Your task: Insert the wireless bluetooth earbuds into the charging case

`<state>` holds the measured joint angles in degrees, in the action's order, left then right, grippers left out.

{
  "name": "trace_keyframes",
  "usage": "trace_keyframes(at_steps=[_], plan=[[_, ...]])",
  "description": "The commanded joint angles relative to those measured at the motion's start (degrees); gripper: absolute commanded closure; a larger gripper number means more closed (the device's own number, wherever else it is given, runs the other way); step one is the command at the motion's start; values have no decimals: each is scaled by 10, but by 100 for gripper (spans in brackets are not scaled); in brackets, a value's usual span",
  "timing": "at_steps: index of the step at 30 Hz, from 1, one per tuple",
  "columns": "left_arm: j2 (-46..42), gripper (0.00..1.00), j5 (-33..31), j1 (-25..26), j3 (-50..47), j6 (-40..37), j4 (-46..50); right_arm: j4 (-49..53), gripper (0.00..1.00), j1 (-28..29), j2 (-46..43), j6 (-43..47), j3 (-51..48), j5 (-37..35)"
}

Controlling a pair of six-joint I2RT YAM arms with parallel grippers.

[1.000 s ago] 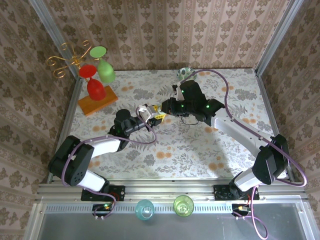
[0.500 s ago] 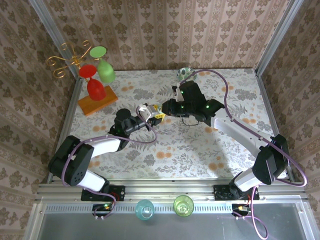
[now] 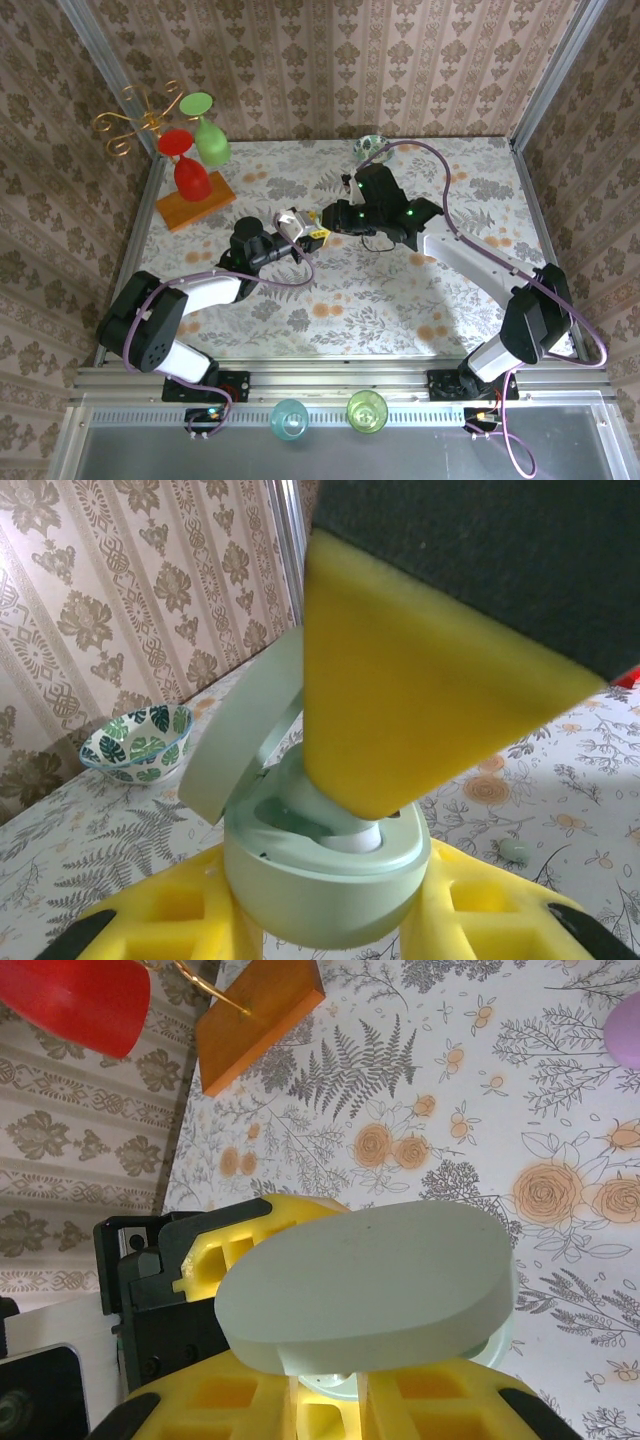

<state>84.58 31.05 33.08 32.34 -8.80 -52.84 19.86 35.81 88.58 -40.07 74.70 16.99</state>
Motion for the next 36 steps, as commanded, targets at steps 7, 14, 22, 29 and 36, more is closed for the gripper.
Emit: trace_keyframes(at_steps=[7,14,22,29,36], plan=[[-7,74,6,4,22,8,-41,18,74,4,8,25,23,9],[-1,74,9,2,21,13,-45,17,60,-1,-11,35,19,-7],[8,74,26,-5,22,31,-60,4,48,-17,-35,46,8,-10],[9,74,71,-8,28,45,-51,-40,40,-27,-77,49,-36,-15],[9,74,78,-9,27,52,-52,-75,35,-34,-125,53,-71,-22]])
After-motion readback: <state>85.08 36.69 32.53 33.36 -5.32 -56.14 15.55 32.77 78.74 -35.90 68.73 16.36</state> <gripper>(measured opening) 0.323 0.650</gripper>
